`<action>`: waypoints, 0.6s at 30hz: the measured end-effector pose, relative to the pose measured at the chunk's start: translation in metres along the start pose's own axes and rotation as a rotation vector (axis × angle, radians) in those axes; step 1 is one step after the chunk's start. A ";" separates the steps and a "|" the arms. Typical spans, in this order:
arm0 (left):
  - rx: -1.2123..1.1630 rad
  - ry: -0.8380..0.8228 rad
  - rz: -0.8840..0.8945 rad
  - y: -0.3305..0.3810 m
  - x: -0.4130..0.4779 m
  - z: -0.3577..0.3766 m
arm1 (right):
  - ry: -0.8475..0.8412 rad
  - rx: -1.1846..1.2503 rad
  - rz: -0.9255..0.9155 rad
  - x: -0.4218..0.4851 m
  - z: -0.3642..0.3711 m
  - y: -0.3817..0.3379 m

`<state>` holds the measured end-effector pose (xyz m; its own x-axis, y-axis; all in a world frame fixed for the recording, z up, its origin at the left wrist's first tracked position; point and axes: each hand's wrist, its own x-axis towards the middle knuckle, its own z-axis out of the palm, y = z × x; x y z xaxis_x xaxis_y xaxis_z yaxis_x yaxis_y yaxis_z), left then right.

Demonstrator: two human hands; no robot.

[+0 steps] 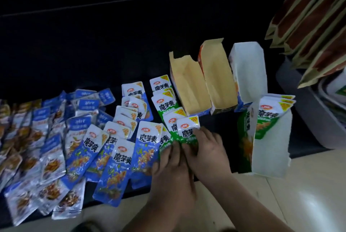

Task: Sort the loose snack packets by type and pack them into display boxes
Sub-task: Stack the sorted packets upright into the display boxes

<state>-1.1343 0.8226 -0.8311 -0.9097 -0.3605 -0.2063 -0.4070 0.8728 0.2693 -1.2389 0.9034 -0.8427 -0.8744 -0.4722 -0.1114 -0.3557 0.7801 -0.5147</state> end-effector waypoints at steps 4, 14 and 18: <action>-0.121 0.082 0.141 -0.030 -0.013 0.005 | 0.048 -0.016 0.010 -0.002 0.008 0.001; 0.090 0.162 0.040 -0.095 -0.030 -0.004 | 0.026 -0.010 0.017 -0.011 0.010 -0.002; 0.106 0.116 -0.055 -0.066 -0.019 -0.003 | 0.027 -0.028 -0.009 -0.013 0.006 0.000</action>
<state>-1.0902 0.7706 -0.8422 -0.8923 -0.4388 -0.1059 -0.4508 0.8784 0.1589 -1.2256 0.9074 -0.8461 -0.8797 -0.4682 -0.0832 -0.3723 0.7870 -0.4919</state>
